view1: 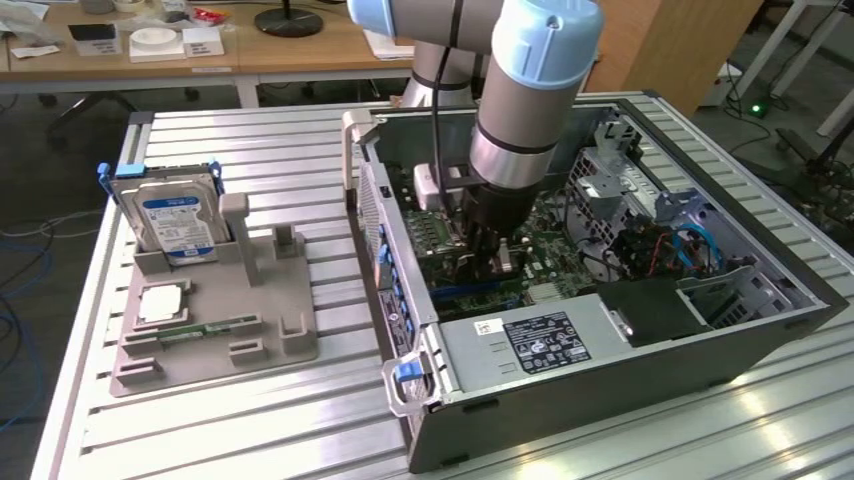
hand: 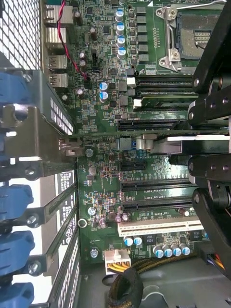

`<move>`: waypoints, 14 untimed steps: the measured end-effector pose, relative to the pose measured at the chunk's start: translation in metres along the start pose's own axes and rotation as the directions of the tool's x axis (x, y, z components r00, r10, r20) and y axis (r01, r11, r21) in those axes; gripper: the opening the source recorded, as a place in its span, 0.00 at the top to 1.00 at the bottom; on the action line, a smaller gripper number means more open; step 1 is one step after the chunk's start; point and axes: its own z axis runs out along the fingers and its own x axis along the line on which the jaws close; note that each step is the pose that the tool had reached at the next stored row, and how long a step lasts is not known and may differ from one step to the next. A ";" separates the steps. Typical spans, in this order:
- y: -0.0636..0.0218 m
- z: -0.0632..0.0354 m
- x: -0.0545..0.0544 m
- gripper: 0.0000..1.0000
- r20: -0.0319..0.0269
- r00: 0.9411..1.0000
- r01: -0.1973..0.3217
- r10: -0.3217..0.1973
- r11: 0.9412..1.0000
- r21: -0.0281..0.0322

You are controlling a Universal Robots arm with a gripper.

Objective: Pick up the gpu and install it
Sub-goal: 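Insert the gpu into the slot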

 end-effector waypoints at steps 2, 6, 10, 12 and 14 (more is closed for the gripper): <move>0.0000 0.0006 0.000 0.73 0.000 1.000 0.000 0.000 1.000 0.000; 0.0000 0.0020 0.000 0.73 0.000 1.000 0.000 0.000 1.000 0.000; 0.0001 0.0029 0.000 0.73 -0.001 1.000 0.000 0.000 1.000 0.000; 0.0001 0.0031 0.000 0.73 0.000 1.000 0.000 0.000 1.000 0.000; 0.0001 0.0031 0.000 0.73 0.000 1.000 0.000 0.000 1.000 0.000</move>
